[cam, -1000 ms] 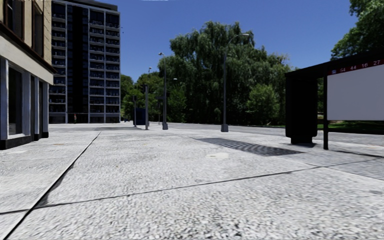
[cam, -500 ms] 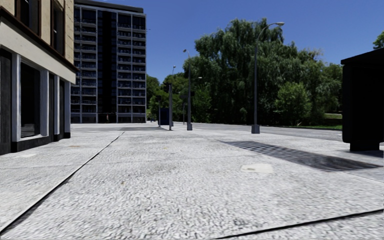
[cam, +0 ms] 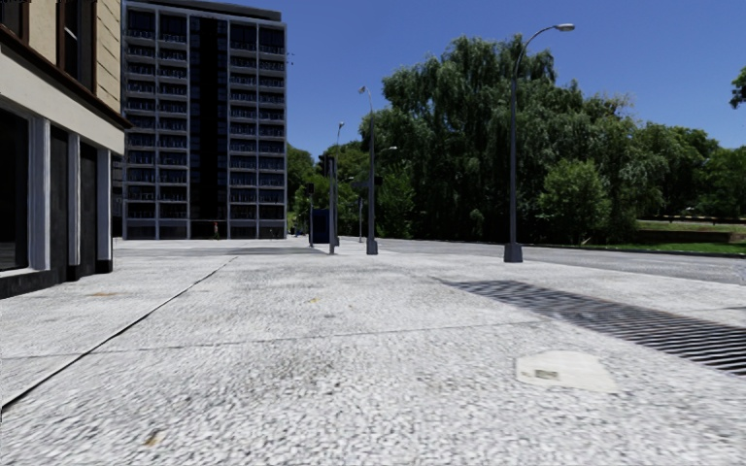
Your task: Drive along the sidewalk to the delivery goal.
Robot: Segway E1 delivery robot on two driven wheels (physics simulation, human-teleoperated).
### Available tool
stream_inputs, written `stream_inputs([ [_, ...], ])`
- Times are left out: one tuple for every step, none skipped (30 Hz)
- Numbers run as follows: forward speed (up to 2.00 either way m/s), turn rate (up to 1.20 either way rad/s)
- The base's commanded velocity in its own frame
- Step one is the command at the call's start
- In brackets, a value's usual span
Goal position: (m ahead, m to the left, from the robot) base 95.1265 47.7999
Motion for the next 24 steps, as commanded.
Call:
stream_inputs([
  [1.96, 0.45],
  [1.96, 0.45],
  [1.96, 0.47],
  [1.96, 0.47],
  [1.96, 0.47],
  [1.96, 0.47],
  [1.96, 0.47],
  [1.96, 0.47],
  [1.96, 0.47],
  [1.96, 0.47],
  [1.96, 0.47],
  [1.96, 0.47],
  [1.96, 0.47],
  [1.96, 0.47],
  [1.96, 0.47],
  [1.96, 0.02],
  [1.96, 0.0],
  [1.96, 0.0],
  [1.96, 0.0],
  [1.96, 0.0],
  [1.96, 0.0],
  [1.96, 0.0],
  [1.96, 0.0],
  [1.96, 0.0],
])
